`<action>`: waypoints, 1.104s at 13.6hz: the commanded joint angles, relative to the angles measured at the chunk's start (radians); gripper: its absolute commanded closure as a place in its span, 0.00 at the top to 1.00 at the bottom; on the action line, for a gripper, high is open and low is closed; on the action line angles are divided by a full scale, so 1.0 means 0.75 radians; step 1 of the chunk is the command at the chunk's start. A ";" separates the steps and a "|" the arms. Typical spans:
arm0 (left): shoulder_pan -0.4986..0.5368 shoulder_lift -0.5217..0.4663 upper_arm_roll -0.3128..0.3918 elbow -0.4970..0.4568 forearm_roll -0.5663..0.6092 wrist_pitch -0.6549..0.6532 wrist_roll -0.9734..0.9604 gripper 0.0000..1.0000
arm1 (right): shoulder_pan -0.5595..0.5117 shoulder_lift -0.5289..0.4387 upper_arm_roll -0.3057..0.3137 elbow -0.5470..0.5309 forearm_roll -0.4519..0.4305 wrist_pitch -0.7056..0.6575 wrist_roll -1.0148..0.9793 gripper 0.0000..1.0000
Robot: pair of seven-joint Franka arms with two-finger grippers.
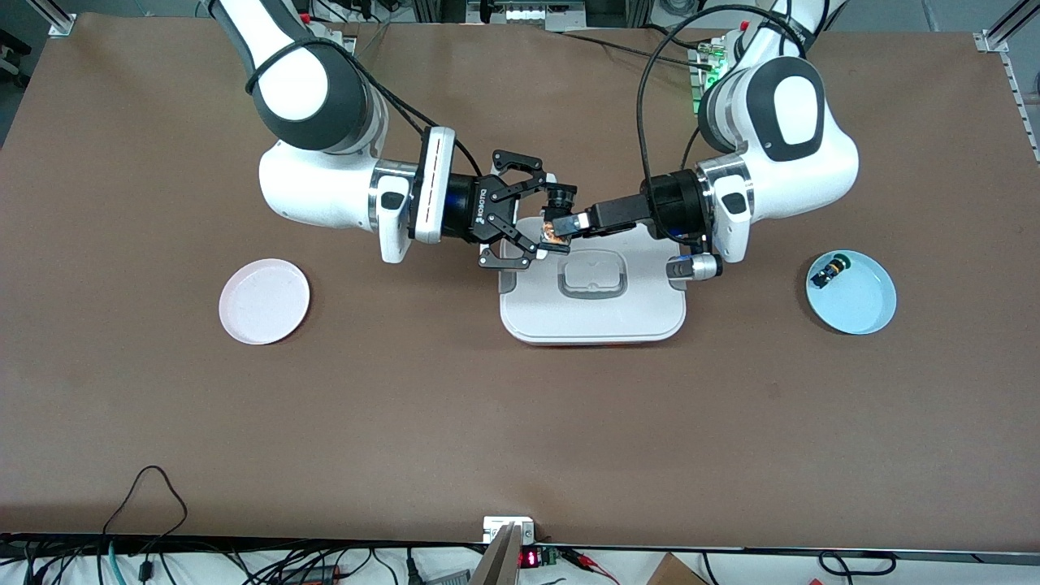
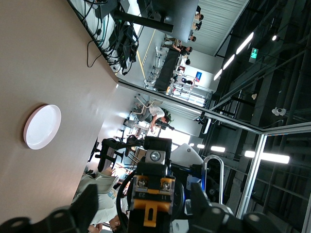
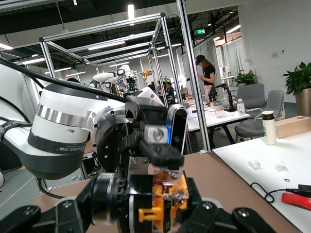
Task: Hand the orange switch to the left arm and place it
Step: 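Open the right gripper and withdraw while the left gripper pulls the switch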
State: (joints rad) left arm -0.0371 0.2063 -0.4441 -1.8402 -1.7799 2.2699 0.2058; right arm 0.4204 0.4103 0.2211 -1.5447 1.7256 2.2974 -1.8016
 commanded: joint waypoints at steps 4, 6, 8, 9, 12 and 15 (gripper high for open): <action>0.007 -0.017 -0.001 -0.017 -0.036 0.001 0.092 0.00 | 0.008 0.017 0.004 0.035 0.033 0.019 -0.011 0.17; 0.025 -0.025 0.003 -0.023 -0.028 -0.006 0.082 0.00 | 0.008 0.017 0.004 0.035 0.037 0.019 -0.018 0.18; 0.068 -0.046 0.011 -0.044 -0.026 -0.026 0.077 0.00 | 0.008 0.017 0.004 0.031 0.039 0.017 -0.020 0.19; 0.084 -0.050 0.025 -0.060 -0.020 -0.064 0.077 0.00 | 0.010 0.017 0.004 0.029 0.041 0.017 -0.005 0.31; 0.103 -0.062 0.144 -0.079 0.090 -0.218 0.077 0.00 | 0.010 0.013 0.004 0.027 0.041 0.009 -0.005 1.00; 0.117 -0.060 0.281 -0.079 0.217 -0.414 0.071 0.00 | -0.002 0.007 0.002 0.020 0.055 0.007 0.003 1.00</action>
State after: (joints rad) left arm 0.0416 0.1906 -0.2759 -1.8745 -1.6627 2.0312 0.2596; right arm 0.4297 0.4249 0.2203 -1.5282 1.7420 2.3062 -1.7914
